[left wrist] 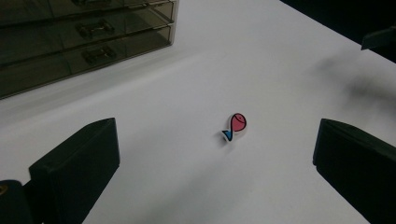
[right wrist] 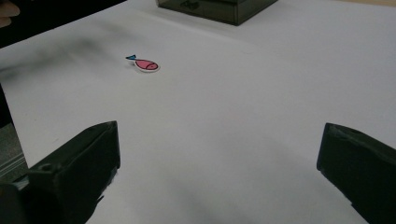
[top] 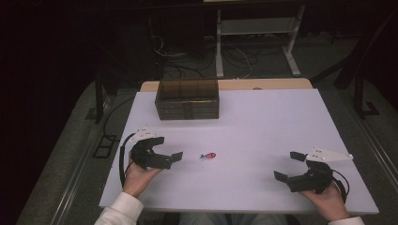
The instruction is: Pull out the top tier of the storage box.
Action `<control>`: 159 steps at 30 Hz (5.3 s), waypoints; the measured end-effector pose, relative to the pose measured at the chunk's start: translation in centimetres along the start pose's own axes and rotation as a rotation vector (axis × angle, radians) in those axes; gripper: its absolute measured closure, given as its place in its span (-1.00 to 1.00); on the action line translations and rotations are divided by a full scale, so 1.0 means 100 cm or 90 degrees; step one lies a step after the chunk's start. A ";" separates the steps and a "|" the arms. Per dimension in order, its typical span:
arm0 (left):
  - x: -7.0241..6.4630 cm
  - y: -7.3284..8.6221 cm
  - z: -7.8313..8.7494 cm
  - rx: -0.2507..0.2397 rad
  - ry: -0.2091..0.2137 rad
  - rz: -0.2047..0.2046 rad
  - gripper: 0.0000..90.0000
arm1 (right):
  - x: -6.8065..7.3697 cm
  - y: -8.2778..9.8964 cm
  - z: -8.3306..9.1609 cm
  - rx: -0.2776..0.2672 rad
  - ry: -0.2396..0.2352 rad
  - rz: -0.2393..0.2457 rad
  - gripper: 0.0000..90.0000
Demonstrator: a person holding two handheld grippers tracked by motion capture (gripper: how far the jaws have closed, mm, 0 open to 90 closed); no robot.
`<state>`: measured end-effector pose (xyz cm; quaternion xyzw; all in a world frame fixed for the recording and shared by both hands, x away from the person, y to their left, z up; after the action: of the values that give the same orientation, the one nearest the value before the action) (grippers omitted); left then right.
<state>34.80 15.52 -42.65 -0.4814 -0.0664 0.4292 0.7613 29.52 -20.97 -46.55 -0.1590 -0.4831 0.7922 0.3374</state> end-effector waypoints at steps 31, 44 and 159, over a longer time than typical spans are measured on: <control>0.028 -0.028 -0.008 -0.011 0.002 0.097 -1.00 | 0.000 0.000 0.000 0.000 0.001 0.002 -1.00; 0.028 -0.047 -0.017 -0.011 -0.003 0.110 -1.00 | 0.000 0.000 -0.001 0.001 0.000 0.006 -1.00; 0.087 -0.084 -0.077 -0.205 0.071 0.574 -0.92 | -0.005 0.000 -0.002 0.005 0.004 0.010 -1.00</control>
<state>49.12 15.09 -42.80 -0.5966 0.1244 0.6742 0.4172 30.04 -21.19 -46.69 -0.1640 -0.4779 0.7960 0.3333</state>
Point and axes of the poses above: each handheld gripper's, and its own axes: z roughly backward along the jaws, y roughly out of its underside, x roughly to its left, the point moved 9 cm from there along -z, roughly forward along the jaws, and after that the axes turned 7 degrees about z, right-handed, at the moved point
